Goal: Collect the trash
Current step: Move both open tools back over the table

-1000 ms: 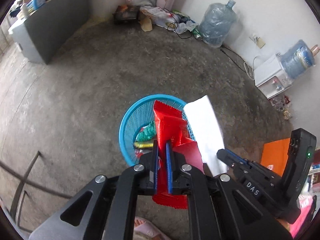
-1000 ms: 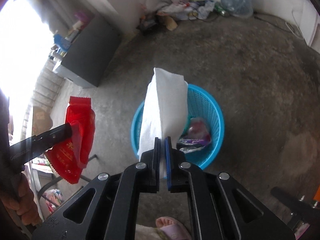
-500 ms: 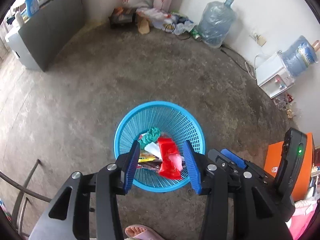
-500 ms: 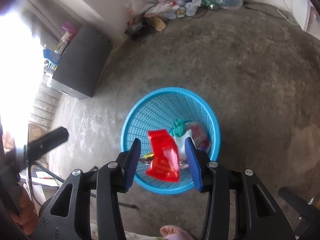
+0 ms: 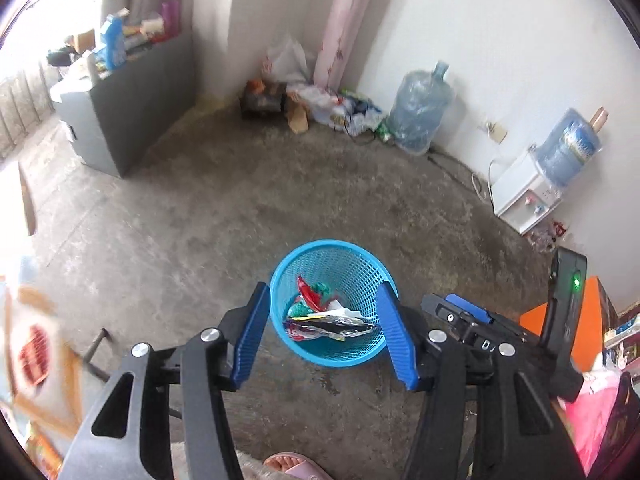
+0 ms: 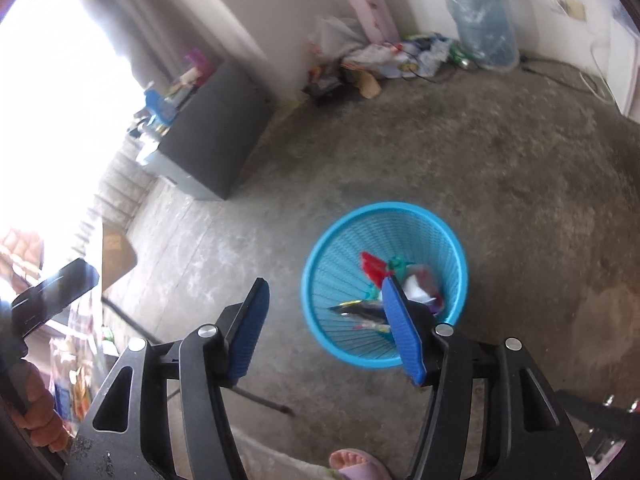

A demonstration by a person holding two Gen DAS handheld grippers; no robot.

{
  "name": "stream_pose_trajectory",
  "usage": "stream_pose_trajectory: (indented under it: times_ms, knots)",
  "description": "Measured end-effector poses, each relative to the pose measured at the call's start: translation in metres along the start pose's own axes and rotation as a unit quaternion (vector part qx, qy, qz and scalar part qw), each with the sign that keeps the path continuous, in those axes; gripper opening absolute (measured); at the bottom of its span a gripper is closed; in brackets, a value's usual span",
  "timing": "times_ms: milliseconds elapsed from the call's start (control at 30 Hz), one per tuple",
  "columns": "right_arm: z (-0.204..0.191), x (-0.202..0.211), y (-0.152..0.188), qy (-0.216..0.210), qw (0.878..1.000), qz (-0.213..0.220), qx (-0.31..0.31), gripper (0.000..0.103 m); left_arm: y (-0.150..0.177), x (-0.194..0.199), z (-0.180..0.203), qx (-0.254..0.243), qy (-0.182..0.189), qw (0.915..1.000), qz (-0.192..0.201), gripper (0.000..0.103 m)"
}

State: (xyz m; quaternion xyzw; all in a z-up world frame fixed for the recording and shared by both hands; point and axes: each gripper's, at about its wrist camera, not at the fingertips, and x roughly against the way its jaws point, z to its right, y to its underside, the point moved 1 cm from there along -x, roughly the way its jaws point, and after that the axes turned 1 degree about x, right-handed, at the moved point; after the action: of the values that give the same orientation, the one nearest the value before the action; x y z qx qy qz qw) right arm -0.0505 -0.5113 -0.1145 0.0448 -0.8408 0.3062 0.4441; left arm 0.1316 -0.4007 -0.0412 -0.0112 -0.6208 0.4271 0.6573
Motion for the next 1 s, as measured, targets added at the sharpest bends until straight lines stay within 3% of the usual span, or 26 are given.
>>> stream_pose_trajectory:
  times_ms: [167, 300, 500, 833, 1000]
  knots:
    - [-0.037, 0.021, 0.011, -0.023, 0.999, 0.005, 0.043, 0.063, 0.037, 0.062, -0.03, 0.006, -0.042, 0.997, 0.064, 0.057]
    - [-0.067, 0.031, 0.023, -0.042, 0.996, -0.006, 0.077, 0.063, 0.077, 0.109, -0.063, 0.044, -0.061, 0.9918, 0.103, 0.057]
    - [-0.116, 0.043, 0.042, -0.074, 0.988, -0.022, 0.131, 0.063, 0.141, 0.188, -0.109, 0.083, -0.107, 0.9762, 0.17, 0.057]
    - [-0.191, 0.044, 0.079, -0.146, 0.966, -0.058, 0.207, 0.063, 0.228, 0.261, -0.165, 0.14, -0.194, 0.9509, 0.196, 0.058]
    - [-0.225, 0.038, 0.098, -0.164, 0.953, -0.084, 0.239, 0.063, 0.249, 0.273, -0.182, 0.168, -0.198, 0.9416, 0.214, 0.058]
